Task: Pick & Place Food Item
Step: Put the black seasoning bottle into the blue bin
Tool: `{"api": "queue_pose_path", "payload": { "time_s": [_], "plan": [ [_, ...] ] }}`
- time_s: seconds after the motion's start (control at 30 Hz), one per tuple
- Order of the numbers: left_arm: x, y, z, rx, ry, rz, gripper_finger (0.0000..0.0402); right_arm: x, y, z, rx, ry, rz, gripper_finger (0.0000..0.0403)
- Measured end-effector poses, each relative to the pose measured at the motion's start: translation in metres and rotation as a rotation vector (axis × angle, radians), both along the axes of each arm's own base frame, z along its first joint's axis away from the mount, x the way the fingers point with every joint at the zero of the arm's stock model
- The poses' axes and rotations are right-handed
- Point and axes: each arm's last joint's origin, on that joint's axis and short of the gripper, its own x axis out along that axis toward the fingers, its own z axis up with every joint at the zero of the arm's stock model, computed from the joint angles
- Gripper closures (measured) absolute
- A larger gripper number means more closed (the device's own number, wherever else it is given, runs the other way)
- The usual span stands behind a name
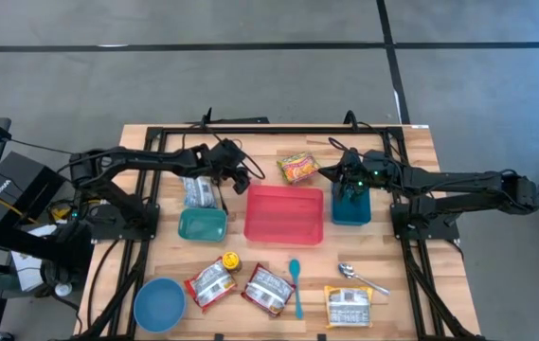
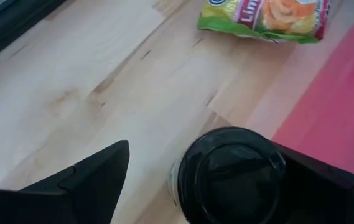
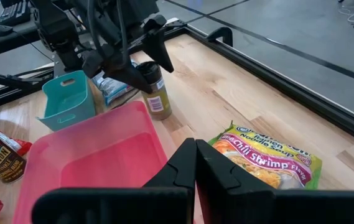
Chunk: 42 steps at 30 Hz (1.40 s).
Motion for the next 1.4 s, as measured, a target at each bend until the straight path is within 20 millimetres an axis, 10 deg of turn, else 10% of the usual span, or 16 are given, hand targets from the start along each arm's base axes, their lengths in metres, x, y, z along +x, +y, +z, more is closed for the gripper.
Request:
{"api": "queue_pose_path", "payload": {
  "time_s": [1.4],
  "plan": [
    [0.0004,-0.0020,-0.0032,-0.041,0.008,-0.026,0.0192,-0.0002,0.0001,-0.0006,0.004,0.005,0.000,0.0403]
  ]
}}
